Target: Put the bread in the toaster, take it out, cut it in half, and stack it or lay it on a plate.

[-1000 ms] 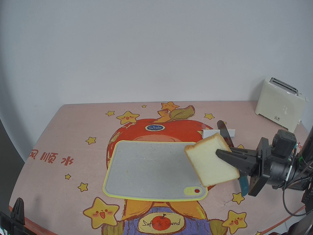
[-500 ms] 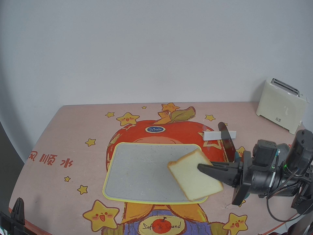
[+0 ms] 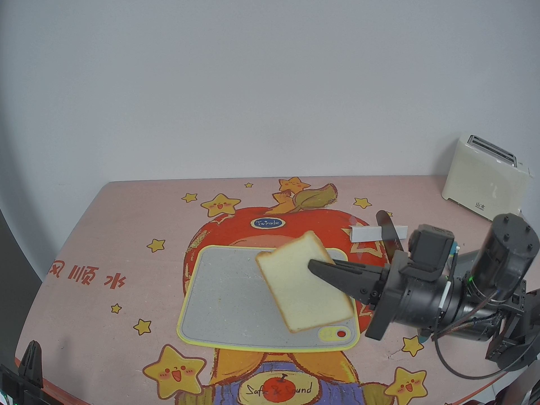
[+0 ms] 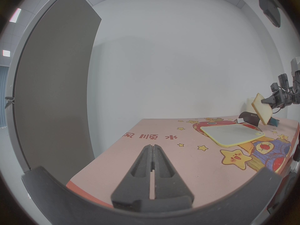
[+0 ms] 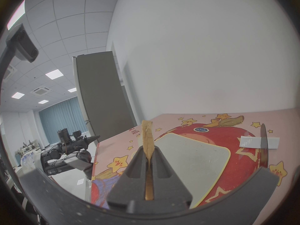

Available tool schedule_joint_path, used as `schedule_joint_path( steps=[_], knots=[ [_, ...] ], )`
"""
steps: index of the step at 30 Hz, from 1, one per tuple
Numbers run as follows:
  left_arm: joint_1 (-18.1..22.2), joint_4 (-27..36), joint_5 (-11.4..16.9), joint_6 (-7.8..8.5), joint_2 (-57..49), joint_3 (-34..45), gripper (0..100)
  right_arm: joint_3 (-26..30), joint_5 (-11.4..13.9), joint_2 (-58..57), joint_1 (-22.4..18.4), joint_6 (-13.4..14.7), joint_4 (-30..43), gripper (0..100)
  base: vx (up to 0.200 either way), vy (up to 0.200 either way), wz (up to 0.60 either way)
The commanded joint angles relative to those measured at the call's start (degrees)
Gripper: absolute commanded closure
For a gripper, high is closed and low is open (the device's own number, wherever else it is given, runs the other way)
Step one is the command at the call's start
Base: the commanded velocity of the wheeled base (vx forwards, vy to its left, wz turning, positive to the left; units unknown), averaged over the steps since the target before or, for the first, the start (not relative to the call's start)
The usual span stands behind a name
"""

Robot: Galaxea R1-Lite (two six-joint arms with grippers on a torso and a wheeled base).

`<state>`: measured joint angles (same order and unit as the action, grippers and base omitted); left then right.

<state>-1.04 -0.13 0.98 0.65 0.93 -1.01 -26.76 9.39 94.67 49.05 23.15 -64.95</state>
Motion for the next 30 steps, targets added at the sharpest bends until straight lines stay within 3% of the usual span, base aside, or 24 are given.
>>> schedule_joint_path(
  steps=[1,5,15,30],
  knots=[
    [0.0,0.0,0.0,0.06,0.0,1.0,100,-4.0,-1.7,6.0,-0.2,1.7,0.0,100,0.0,0.0,0.0],
    [0.0,0.0,0.0,0.06,0.0,1.0,100,-6.5,-3.0,9.1,-0.5,5.1,0.1,100,0.0,0.0,0.0],
    [0.0,0.0,0.0,0.06,0.0,1.0,100,-7.9,-3.1,15.5,-1.1,5.2,0.0,100,0.0,0.0,0.0],
    [0.0,0.0,0.0,0.06,0.0,1.0,100,-8.7,-3.1,16.1,-1.1,5.2,0.1,100,0.0,0.0,0.0]
  ],
)
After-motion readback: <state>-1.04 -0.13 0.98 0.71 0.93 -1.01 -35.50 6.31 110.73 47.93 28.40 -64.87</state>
